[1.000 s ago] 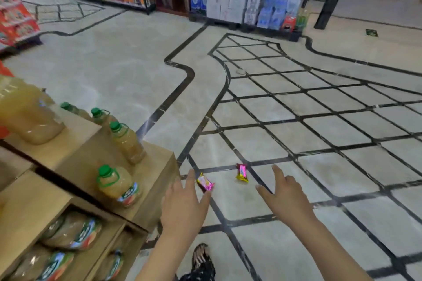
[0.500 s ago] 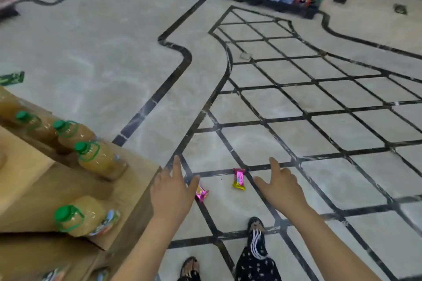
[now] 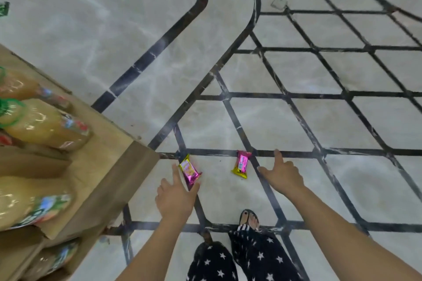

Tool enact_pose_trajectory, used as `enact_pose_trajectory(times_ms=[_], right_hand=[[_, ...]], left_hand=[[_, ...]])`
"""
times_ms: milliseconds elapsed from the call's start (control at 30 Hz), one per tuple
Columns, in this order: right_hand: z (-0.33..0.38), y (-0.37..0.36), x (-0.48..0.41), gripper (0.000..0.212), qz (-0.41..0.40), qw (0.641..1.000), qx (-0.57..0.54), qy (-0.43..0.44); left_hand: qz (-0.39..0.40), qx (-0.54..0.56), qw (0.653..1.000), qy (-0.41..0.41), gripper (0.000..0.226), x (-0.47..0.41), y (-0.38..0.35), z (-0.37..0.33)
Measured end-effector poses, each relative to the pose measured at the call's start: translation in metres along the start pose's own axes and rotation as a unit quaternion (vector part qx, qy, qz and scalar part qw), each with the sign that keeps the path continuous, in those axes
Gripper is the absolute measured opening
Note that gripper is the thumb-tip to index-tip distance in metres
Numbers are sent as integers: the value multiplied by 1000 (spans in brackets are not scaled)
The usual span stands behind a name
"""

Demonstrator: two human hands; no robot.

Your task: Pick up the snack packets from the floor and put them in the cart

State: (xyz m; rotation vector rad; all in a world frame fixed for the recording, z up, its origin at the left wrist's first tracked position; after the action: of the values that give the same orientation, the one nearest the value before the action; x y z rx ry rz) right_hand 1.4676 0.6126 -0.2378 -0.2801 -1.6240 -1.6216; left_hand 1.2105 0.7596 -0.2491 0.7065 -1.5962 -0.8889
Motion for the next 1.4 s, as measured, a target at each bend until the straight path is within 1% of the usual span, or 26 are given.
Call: enact_pose_trajectory(times_ms=[200, 400, 500, 600, 667, 767, 867, 933, 1033, 1100, 1233, 1333, 1400], right_hand=[[-22, -136, -149, 97, 6, 999, 35, 8], [-43, -260, -270, 107, -6, 998, 57, 38], [-58, -302, -317, 112, -16, 998, 52, 23], [-61, -327, -342, 115, -16, 999, 38, -11], [-56, -335, -351, 117, -19, 999, 42, -11], [-50, -338, -363, 117, -31, 999, 43, -7], [-47, -349, -371, 117, -39, 999, -5, -26], [-42, -356, -375, 109, -68, 996, -49, -8], [-39, -354, -376, 90, -98, 992, -72, 32], [-37, -343, -371, 88, -95, 990, -84, 55], [-15, -302, -331, 87, -91, 987, -106, 78], [6, -254, -282, 90, -74, 988, -76, 116], [19, -215, -240, 93, -73, 987, -70, 124]], left_hand=[[17, -21, 999, 39, 99, -130, -160, 9], [-4, -33, 998, 50, 104, -236, -305, 30], [-21, -34, 998, 52, 107, -271, -352, 39], [-24, 1, 998, 55, 106, -295, -382, 46], [-24, 30, 998, 55, 105, -303, -394, 49], [-36, 70, 994, 69, 108, -314, -400, 51], [-43, 105, 990, 84, 108, -323, -400, 47], [-48, 126, 988, 78, 104, -333, -399, 42], [-47, 148, 987, 51, 94, -336, -394, 38], [-47, 150, 987, 27, 90, -328, -384, 34], [-73, 162, 984, -11, 85, -295, -325, 25], [-88, 177, 979, -42, 80, -255, -257, 10], [-84, 174, 980, -46, 80, -222, -207, 2]])
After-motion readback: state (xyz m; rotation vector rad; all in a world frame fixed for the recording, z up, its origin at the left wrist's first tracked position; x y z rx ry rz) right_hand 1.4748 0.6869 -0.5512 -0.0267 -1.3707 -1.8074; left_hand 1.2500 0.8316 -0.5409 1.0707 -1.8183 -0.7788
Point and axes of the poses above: each hand's wrist, its own x-axis away from the middle knuckle, its own y-axis out of the back of the hand, z = x × y, the point moved 4 cm from there along -x, towards the middle knuckle, and after that the axes turned 1 degree about y, right-handed, at the moved point
